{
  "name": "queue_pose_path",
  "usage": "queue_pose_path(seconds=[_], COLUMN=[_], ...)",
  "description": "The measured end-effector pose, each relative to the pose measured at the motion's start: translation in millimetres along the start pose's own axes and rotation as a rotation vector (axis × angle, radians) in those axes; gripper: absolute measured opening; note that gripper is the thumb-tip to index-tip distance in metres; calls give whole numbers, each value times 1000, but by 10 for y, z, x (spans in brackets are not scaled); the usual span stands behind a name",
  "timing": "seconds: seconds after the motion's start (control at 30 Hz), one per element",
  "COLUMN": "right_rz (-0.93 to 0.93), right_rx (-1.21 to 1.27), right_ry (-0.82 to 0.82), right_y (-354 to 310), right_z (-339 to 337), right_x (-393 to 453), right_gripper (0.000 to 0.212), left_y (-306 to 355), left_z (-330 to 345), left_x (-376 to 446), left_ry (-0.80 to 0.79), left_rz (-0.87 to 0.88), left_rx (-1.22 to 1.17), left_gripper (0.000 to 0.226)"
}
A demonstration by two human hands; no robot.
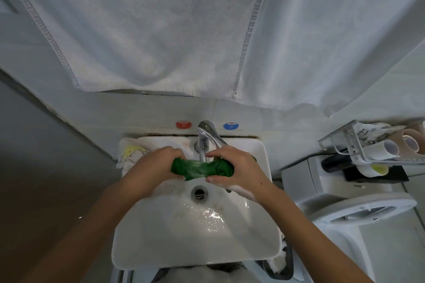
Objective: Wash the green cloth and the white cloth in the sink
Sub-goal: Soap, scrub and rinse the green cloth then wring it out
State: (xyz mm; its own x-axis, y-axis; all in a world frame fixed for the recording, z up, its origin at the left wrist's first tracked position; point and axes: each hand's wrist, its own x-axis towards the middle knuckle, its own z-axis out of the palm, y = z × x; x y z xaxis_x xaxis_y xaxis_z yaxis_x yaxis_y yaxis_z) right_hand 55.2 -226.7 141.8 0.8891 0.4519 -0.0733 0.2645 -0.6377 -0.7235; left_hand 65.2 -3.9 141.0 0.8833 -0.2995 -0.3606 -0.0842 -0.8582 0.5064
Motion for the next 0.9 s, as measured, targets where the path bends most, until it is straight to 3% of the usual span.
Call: queue_pose_path(seconds=[0.1, 0.27, 0.43, 0.63, 0.8, 0.9], right_rz=[32, 129, 304, 329, 336, 325], right_rx=[-158, -335, -22, 267, 467, 490], right_ry=[-90, -215, -252, -249, -234, -224], right_y=[21, 70, 186, 270, 303, 279], right_z=[23, 48, 68, -3, -172, -223], right_x=[-6, 29, -43, -59, -146, -170], right_gripper=[53, 25, 27, 26, 24, 26], left_y=[5, -67, -116, -121, -241, -207], left_z=[17, 66, -9, -4, -41, 21], left_x=[-58, -86, -121, -146, -279, -292], left_ry=[144, 175, 215, 254, 56, 122], left_rz=[41, 39, 38, -102, -153, -162], left_rx=[-40, -411, -597, -774, -824, -716], left_gripper=[25, 27, 18, 24, 50, 60])
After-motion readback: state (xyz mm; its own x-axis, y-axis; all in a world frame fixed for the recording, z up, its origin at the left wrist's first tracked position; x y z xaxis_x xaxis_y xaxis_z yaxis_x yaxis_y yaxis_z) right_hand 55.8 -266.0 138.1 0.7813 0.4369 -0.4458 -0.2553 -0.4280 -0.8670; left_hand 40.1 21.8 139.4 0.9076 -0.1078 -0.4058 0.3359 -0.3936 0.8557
